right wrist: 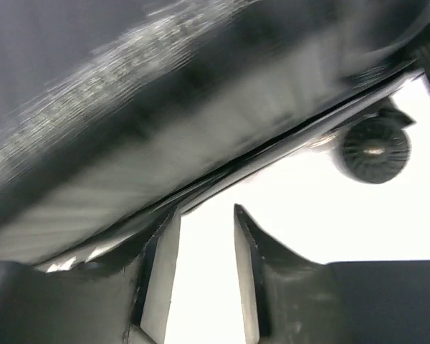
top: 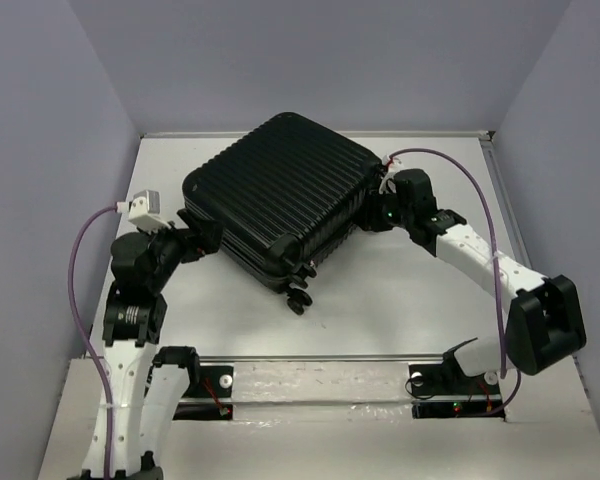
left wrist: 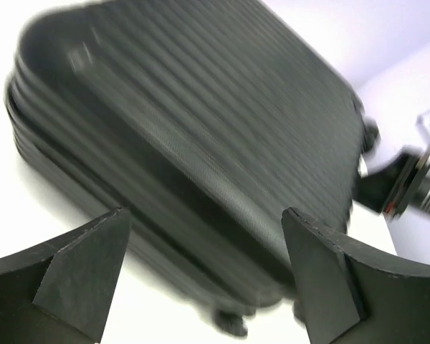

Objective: Pack the luggage

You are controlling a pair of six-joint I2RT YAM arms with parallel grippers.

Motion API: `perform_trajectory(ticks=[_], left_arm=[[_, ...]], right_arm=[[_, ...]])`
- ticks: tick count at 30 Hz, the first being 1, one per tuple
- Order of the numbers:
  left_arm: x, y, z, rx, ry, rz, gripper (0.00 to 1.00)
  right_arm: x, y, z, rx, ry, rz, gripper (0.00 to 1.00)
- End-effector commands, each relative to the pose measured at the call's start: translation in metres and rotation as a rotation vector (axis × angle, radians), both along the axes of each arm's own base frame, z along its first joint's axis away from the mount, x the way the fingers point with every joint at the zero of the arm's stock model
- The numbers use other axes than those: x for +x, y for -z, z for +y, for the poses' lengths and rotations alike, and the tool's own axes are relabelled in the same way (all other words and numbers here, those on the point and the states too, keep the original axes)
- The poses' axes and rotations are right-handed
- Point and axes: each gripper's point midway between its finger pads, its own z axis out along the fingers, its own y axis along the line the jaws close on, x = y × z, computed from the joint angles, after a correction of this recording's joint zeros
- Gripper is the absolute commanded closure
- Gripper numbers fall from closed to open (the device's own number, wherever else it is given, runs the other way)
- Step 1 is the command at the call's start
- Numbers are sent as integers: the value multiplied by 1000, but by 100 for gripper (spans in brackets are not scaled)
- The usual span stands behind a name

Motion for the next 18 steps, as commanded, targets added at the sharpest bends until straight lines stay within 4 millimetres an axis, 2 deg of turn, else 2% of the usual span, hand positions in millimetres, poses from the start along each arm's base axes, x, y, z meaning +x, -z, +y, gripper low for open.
perform_trajectory(ticks=[1, 2, 3, 4, 5, 6, 8, 9, 10, 11, 12, 13, 15, 18], left_arm=[[-49, 46, -26, -19, 178, 109, 7], [-56, 50, -32, -42, 210, 116, 9], [-64, 60, -38, -67, 243, 130, 12], [-71, 61, -46, -105, 282, 146, 13], [-75, 63, -49, -118, 300, 148, 16], [-77, 61, -51, -126, 313, 149, 17], [-82, 58, -60, -144, 367, 158, 18], [-82, 53, -64, -148, 392, 154, 19], [-83, 50, -67, -149, 408, 147, 19], [-82, 45, -69, -150, 419, 139, 19], [-82, 42, -71, -151, 428, 137, 19], [-83, 41, -73, -152, 440, 139, 19], [-85, 39, -84, -162, 482, 147, 20], [-81, 42, -95, -162, 474, 167, 21]], right_arm=[[-53, -24, 41, 232, -275, -98, 55], [-70, -26, 44, 284, -306, -124, 55], [-86, -14, 50, 325, -317, -95, 59], [-110, 8, 60, 330, -373, -75, 64], [-114, 18, 65, 313, -364, -76, 71], [-118, 24, 70, 311, -367, -78, 85], [-123, 19, 87, 342, -396, -131, 90], [-118, 13, 96, 374, -409, -178, 89], [-115, 13, 99, 384, -408, -192, 83], [-112, 13, 101, 392, -409, -206, 71], [-109, 13, 108, 405, -428, -233, 51], [-107, 16, 111, 407, -433, -237, 43], [-107, 15, 119, 413, -466, -260, 36], [-102, 16, 125, 414, -474, -287, 35]])
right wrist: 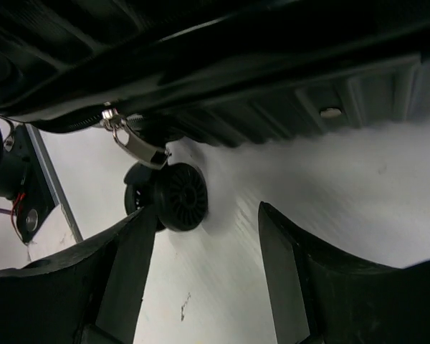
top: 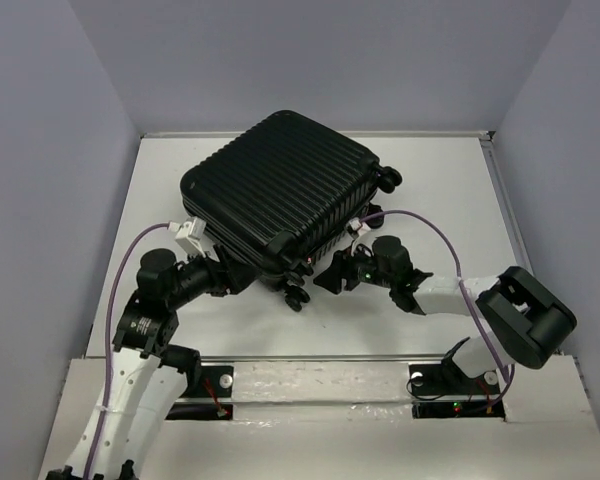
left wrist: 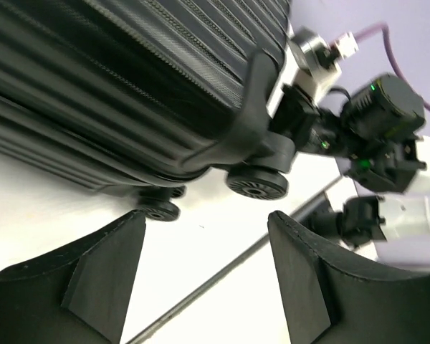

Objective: Pack the luggage

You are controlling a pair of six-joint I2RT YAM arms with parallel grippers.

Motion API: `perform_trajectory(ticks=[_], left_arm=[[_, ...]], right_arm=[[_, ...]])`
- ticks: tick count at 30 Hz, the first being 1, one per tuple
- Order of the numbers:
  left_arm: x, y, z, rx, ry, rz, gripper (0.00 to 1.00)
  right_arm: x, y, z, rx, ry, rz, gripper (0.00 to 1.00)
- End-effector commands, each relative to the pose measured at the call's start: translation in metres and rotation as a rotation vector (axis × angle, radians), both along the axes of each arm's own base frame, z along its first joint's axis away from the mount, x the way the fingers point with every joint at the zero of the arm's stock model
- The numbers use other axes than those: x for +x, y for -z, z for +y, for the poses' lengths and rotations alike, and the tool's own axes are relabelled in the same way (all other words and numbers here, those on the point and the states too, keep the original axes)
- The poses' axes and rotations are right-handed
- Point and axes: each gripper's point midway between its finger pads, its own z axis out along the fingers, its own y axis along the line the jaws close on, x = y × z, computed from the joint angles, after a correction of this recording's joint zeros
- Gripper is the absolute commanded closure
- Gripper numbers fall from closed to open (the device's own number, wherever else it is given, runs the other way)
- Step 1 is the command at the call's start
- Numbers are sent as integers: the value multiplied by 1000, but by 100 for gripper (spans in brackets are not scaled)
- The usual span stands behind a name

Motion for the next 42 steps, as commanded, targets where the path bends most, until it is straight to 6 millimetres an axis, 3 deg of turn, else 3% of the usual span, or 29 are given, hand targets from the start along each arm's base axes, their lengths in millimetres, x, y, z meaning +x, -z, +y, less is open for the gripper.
perform_trajectory(ticks=[1, 5, 10, 15, 18, 21, 23, 26, 27, 28, 29, 30, 33, 36, 42], left_arm=[[-5, -23, -30, -44, 74, -27, 21], [-4, -34, -45, -39, 75, -37, 18], [-7, -21, -63, -18, 119, 14, 18], [-9, -22, -81, -56, 135, 26, 18], [-6, -27, -91, -64, 151, 22, 19], [0, -28, -100, -70, 149, 27, 23], [3, -32, -107, -83, 154, 18, 25], [3, -30, -125, -94, 190, 29, 28], [6, -32, -130, -101, 190, 19, 30], [10, -33, -137, -99, 188, 22, 38], [14, -44, -144, -130, 188, -6, 43], [22, -50, -150, -138, 176, -16, 52], [38, -69, -170, -178, 168, -47, 66], [44, -87, -194, -207, 185, -80, 73], [57, -113, -212, -243, 150, -119, 84]], right_arm=[[19, -55, 28, 158, -36, -218, 34], [27, -63, 33, 176, -32, -259, 33], [29, -72, 40, 203, -61, -290, 37], [34, -73, 46, 218, -65, -303, 46], [39, -70, 48, 222, -56, -298, 60], [37, -64, 45, 221, -43, -285, 85], [35, -72, 39, 255, -8, -297, 92], [20, -64, 26, 268, 20, -257, 93], [18, -70, 20, 279, 42, -265, 93], [13, -69, 19, 282, 46, -251, 93], [8, -58, 14, 254, 62, -225, 93], [6, -59, 9, 248, 77, -222, 93], [-2, -58, 4, 239, 101, -221, 93], [-7, -57, 3, 228, 116, -222, 93], [-6, -68, 0, 229, 146, -266, 93]])
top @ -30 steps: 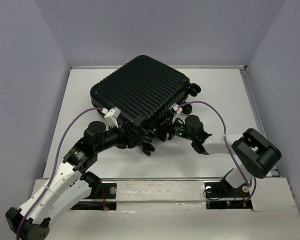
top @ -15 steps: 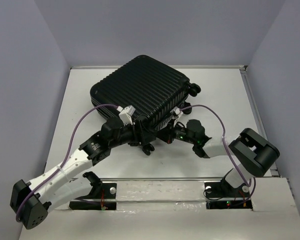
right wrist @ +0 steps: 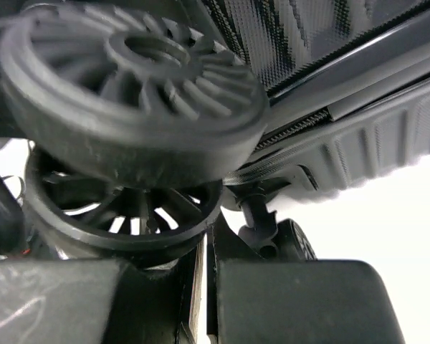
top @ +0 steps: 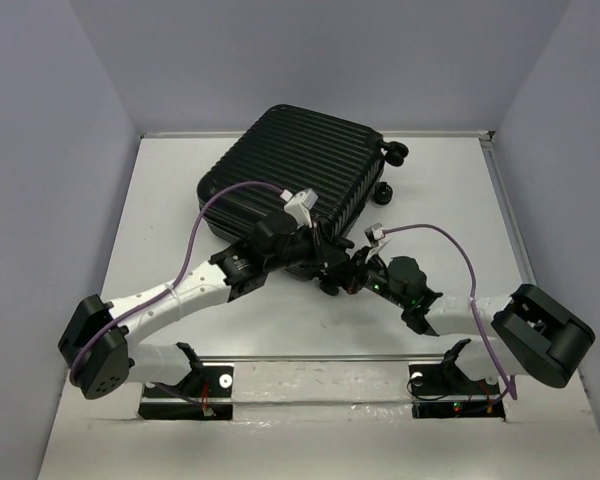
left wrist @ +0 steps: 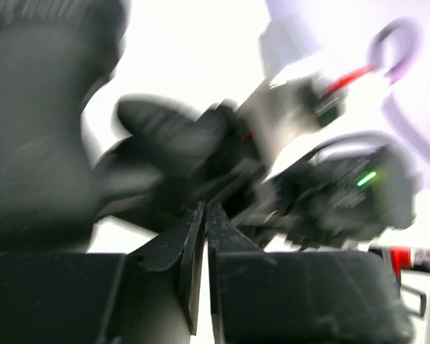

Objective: Pack the luggage

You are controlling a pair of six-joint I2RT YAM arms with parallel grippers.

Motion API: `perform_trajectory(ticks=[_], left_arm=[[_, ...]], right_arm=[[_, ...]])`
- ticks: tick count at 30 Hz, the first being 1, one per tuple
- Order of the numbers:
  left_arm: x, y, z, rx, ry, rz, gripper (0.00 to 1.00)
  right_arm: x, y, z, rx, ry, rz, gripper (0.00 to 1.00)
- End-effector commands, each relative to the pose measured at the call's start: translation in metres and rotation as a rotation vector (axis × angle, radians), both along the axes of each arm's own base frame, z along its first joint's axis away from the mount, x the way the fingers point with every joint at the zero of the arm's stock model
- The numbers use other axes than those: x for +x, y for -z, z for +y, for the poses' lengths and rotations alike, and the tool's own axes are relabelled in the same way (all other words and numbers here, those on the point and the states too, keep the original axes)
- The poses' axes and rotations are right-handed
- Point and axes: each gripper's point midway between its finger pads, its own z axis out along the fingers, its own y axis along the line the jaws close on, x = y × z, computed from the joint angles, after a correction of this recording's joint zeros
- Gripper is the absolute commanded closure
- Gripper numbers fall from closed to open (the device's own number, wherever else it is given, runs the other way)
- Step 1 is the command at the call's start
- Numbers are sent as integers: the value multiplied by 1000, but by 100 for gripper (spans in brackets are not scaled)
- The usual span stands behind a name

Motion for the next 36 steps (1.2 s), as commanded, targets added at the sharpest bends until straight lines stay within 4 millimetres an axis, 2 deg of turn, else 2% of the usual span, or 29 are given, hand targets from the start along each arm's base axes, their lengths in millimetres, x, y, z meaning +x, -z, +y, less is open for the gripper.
perform_trajectory(ticks=[1, 3, 4, 5, 6, 7, 8, 9, 10, 11, 12, 14, 15, 16, 17, 18, 19, 22, 23, 24, 25, 27, 30, 31, 34, 36], left_arm=[[37, -119, -23, -274, -107, -244, 85], [48, -129, -34, -282, -119, -261, 88], [50, -133, -39, -287, -115, -263, 90], [52, -151, -46, -319, -110, -282, 91], [57, -147, -57, -309, -100, -275, 92], [58, -152, -65, -316, -86, -282, 92], [63, -162, -78, -330, -71, -292, 93], [61, -179, -79, -351, -60, -312, 93], [66, -169, -89, -324, -50, -302, 94], [68, -171, -92, -312, -44, -306, 94], [69, -175, -91, -288, -40, -314, 94], [63, -182, -81, -257, -38, -342, 94], [60, -176, -70, -203, -44, -363, 94], [54, -183, -44, -188, -94, -388, 89], [46, -169, -27, -126, -105, -367, 86], [35, -163, 3, -95, -147, -384, 81], [32, -149, 21, -54, -188, -367, 72], [-2, -94, 65, 17, -198, -259, 57], [-10, -78, 72, 30, -191, -222, 55], [-19, -70, 74, 11, -174, -194, 53], [-35, -51, 77, -7, -140, -138, 49], [-46, -30, 77, -17, -126, -102, 46], [-54, -23, 70, -47, -102, -88, 38], [-53, -20, 67, -39, -100, -84, 33], [-45, -20, 56, -30, -91, -106, 28], [-38, -28, 48, -52, -94, -142, 26]], right_arm=[[-5, -33, 9, 60, -7, -98, 93], [-11, -42, 15, 70, 5, -122, 93], [-23, -50, 25, 89, -22, -144, 93], [-21, -54, 27, 96, 15, -156, 93], [-25, -57, 32, 102, 19, -166, 93], [-42, -67, 47, 118, -12, -194, 93], [-40, -68, 49, 115, 31, -207, 93], [-45, -74, 53, 124, 33, -229, 93], [-48, -75, 56, 121, 37, -240, 93], [-50, -76, 57, 123, 39, -239, 93], [-49, -76, 55, 125, 50, -228, 93], [-45, -61, 46, 82, 95, -174, 93], [-42, -57, 40, 67, 124, -162, 93], [-43, -52, 35, 42, 134, -146, 93], [-43, -51, 34, 35, 136, -139, 93], [-45, -50, 34, 33, 126, -135, 93], [-43, -49, 34, 27, 124, -125, 93], [-47, -48, 42, 11, 86, -112, 93], [-48, -45, 45, 0, 74, -104, 93], [-47, -44, 47, -1, 74, -99, 93], [-48, -45, 50, 2, 68, -95, 93], [-47, -39, 51, -10, 68, -85, 93], [-48, -34, 52, -12, 64, -69, 93], [-49, -34, 52, -10, 62, -63, 93], [-50, -32, 51, -10, 60, -59, 93], [-51, -32, 49, -12, 59, -57, 93]])
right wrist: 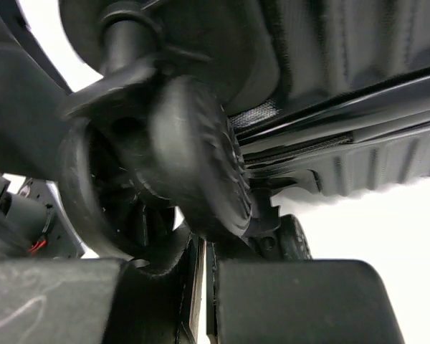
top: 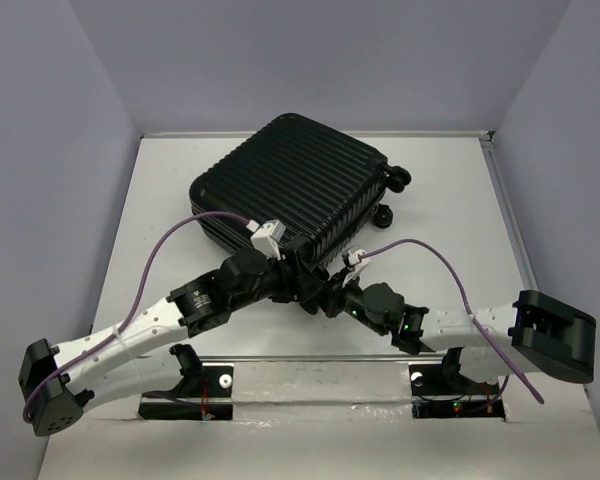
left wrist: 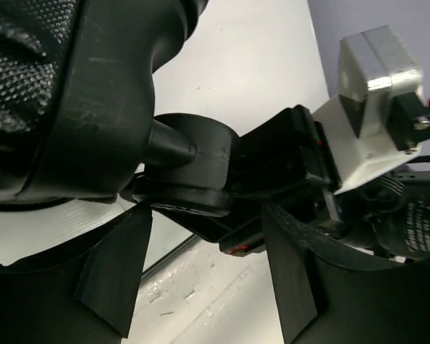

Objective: Pack the luggage

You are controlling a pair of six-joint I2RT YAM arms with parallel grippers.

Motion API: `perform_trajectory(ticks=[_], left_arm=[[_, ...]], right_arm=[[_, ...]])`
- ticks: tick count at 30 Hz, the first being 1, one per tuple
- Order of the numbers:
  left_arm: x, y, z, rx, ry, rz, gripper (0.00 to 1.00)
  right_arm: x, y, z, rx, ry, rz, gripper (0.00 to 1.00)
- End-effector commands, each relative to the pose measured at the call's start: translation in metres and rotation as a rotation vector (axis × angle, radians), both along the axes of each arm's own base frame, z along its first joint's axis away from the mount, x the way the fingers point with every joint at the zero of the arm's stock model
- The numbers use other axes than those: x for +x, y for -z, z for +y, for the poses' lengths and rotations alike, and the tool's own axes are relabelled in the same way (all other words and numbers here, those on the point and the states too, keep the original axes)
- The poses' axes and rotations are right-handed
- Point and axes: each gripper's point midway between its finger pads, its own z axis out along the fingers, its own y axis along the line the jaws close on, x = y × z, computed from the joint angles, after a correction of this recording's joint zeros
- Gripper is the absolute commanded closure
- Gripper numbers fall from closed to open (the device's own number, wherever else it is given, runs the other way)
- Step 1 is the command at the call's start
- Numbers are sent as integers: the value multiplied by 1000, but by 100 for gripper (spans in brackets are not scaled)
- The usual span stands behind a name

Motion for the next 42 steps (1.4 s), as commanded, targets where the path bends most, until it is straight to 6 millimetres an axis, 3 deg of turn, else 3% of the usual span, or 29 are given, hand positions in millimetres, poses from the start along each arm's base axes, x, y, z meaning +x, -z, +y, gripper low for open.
perform_trajectory(ticks=[1, 6, 10, 12, 17, 22, 24, 27, 28, 29, 30, 31, 32, 34, 37, 39, 40, 41, 42], left_arm=[[16, -33, -23, -101, 1, -88, 26], [33, -39, -45, -121, -2, -120, 32], [58, -55, -66, -135, -36, -169, 70], [73, -73, -85, -138, -28, -199, 81], [90, -116, -116, -193, -2, -254, 91], [102, -139, -151, -247, 51, -268, 94], [102, -148, -156, -258, 71, -274, 94], [101, -159, -147, -250, 69, -307, 82], [100, -161, -136, -244, 53, -321, 56], [99, -161, -129, -243, 48, -323, 37], [93, -160, -117, -241, 48, -329, 4], [95, -158, -116, -235, 44, -326, 4], [89, -158, -103, -227, 41, -338, 1], [79, -158, -84, -222, 37, -357, 1], [70, -150, -50, -179, -2, -373, 1], [85, -140, -18, -126, -106, -369, 1], [85, -145, -2, -137, -130, -379, 1], [84, -133, 6, -122, -118, -361, 1], [92, -122, 28, -100, -153, -348, 3]], right_arm=[[-1, -20, 6, 59, -12, -6, 93], [-2, -23, 0, 71, -3, -9, 93], [-2, -22, -4, 78, 3, -19, 93], [-3, -24, -1, 80, -9, -34, 93], [6, -34, 6, 107, 8, -85, 93], [17, -55, 24, 164, 22, -139, 93], [23, -54, 23, 165, 44, -130, 93], [33, -40, 2, 154, 104, -69, 93], [33, -23, -11, 133, 121, -40, 93], [42, -24, -24, 162, 154, -20, 89], [39, -14, -28, 139, 129, 10, 73], [43, -16, -33, 153, 146, 13, 73], [41, -3, -39, 112, 151, 43, 58], [40, -2, -49, 98, 164, 50, 49], [40, -7, -55, 84, 165, 35, 49], [40, -7, -55, 63, 145, 23, 48], [40, -9, -51, 59, 114, 21, 48], [39, -4, -46, 34, 89, 27, 43], [41, -9, -40, 12, 68, -6, 42]])
